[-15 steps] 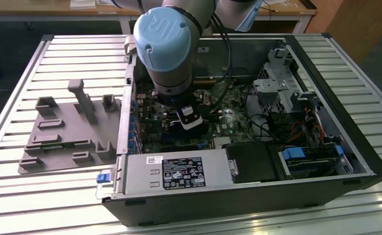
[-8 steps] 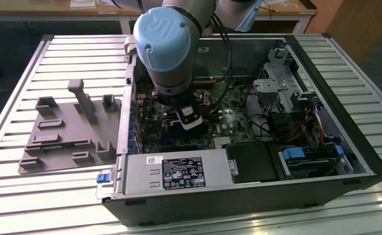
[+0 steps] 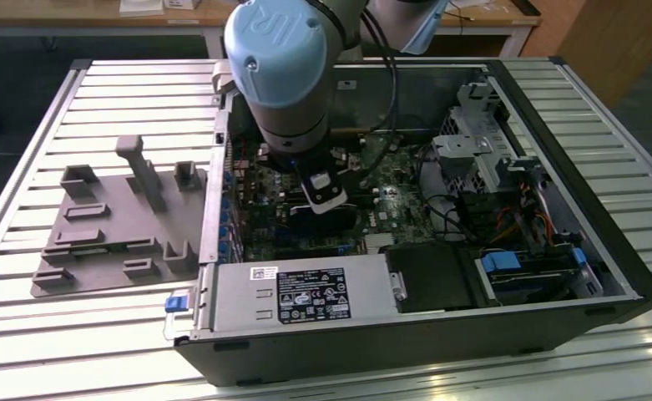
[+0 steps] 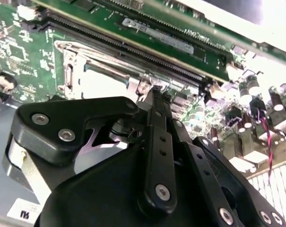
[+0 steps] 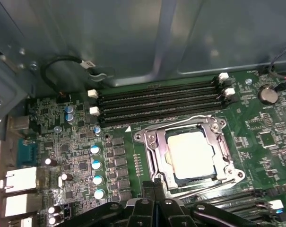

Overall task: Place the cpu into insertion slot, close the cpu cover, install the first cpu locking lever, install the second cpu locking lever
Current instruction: 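Install the second cpu locking lever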

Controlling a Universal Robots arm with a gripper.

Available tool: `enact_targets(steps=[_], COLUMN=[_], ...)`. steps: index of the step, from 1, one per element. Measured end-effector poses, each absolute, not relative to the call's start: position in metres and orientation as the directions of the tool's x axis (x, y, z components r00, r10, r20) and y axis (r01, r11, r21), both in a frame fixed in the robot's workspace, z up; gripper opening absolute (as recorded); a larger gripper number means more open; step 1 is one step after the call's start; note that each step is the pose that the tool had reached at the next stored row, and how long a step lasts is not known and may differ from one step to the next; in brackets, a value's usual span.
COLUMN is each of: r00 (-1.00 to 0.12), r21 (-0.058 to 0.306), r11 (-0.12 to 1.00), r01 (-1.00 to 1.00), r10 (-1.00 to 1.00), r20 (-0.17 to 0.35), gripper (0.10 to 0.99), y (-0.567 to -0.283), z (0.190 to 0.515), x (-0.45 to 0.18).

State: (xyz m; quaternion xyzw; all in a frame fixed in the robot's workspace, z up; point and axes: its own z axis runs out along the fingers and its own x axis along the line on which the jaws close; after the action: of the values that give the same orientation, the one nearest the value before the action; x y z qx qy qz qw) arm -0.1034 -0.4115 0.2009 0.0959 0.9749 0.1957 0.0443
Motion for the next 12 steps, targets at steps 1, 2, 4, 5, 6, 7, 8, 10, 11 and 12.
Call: enact_targets(steps=[1, 2, 4, 5, 6, 7, 8, 10, 11, 12], r00=[-0.978, -0.978, -0.978, -0.978, -0.978, -0.978, -0.977, -0.977, -0.977, -0.977], r21=[0.390, 0.389, 0.387, 0.385, 0.383, 0.379, 0.375, 0.361, 0.355, 0.349], r11=[0.905, 0.905, 0.906, 0.907, 0.908, 0.910, 0.911, 0.917, 0.919, 0.921], r01=[0.170, 0.170, 0.170, 0.170, 0.170, 0.170, 0.170, 0.171, 0.172, 0.173], r10=[0.204, 0.204, 0.204, 0.204, 0.204, 0.204, 0.204, 0.204, 0.205, 0.205], r20=[-0.049, -0.049, -0.050, -0.051, -0.051, -0.052, -0.053, -0.056, -0.057, -0.059], gripper=[0.102, 0.102, 0.102, 0.102, 0.102, 0.102, 0.102, 0.102, 0.102, 0.102], y=[-0.412, -0.412, -0.412, -0.412, -0.412, -0.411, -0.411, -0.412, -0.412, -0.412], z=[0.203, 0.205, 0.210, 0.212, 0.214, 0.216, 0.217, 0.219, 0.219, 0.220], x=[-0.103, -0.103, -0.103, -0.103, -0.103, -0.103, -0.103, -0.103, -0.103, -0.103])
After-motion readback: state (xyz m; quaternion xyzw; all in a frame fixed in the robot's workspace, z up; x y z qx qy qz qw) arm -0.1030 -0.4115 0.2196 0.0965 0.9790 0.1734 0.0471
